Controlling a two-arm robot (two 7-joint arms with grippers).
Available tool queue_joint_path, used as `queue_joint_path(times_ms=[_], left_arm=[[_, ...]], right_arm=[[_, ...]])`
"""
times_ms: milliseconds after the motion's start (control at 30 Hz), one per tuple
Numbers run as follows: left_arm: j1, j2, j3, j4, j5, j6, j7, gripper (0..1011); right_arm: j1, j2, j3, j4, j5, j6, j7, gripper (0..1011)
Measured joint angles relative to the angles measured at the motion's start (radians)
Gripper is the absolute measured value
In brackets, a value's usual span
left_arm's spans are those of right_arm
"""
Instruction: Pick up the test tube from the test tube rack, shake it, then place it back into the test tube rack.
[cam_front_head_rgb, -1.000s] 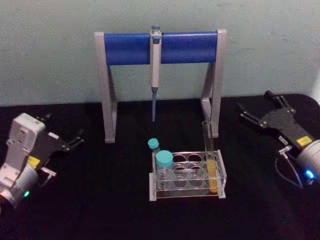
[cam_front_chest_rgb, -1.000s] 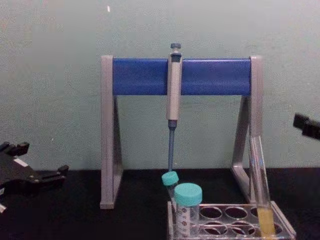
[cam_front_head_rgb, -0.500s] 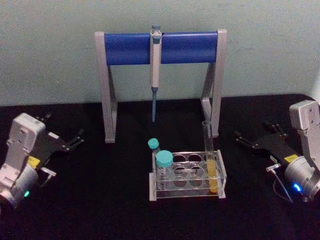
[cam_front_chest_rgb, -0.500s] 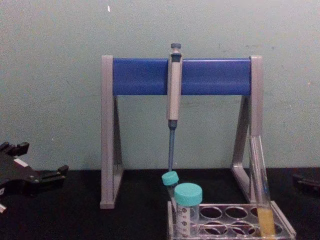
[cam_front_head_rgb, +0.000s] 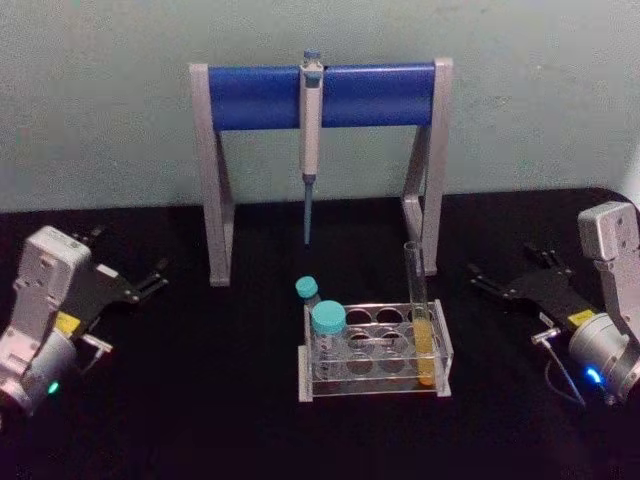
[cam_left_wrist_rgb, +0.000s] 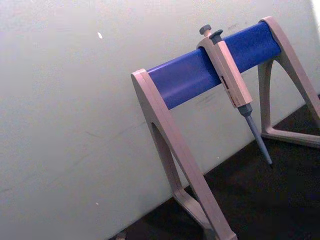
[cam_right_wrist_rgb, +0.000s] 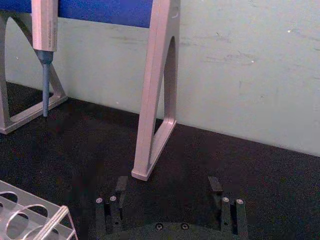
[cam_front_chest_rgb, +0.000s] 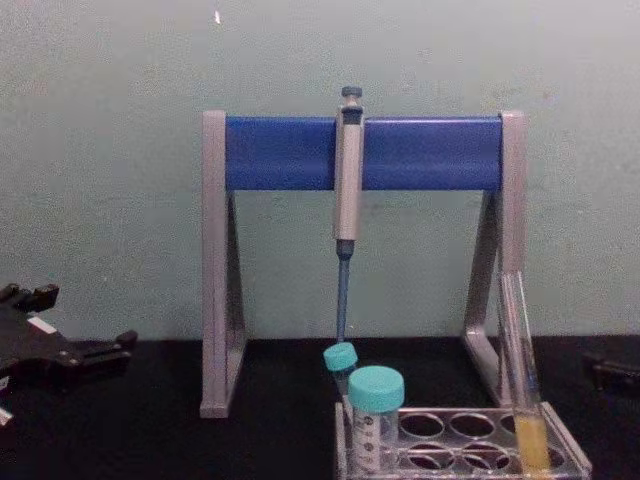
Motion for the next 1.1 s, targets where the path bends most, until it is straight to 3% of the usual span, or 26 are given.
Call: queue_joint_path(times_ms=[1100], left_arm=[[0.000, 0.000, 0.000, 0.000, 0.000, 0.000, 0.000, 1001]], right_arm=[[0.000, 0.003, -0.002, -0.003, 0.002, -0.003, -0.002, 1000]])
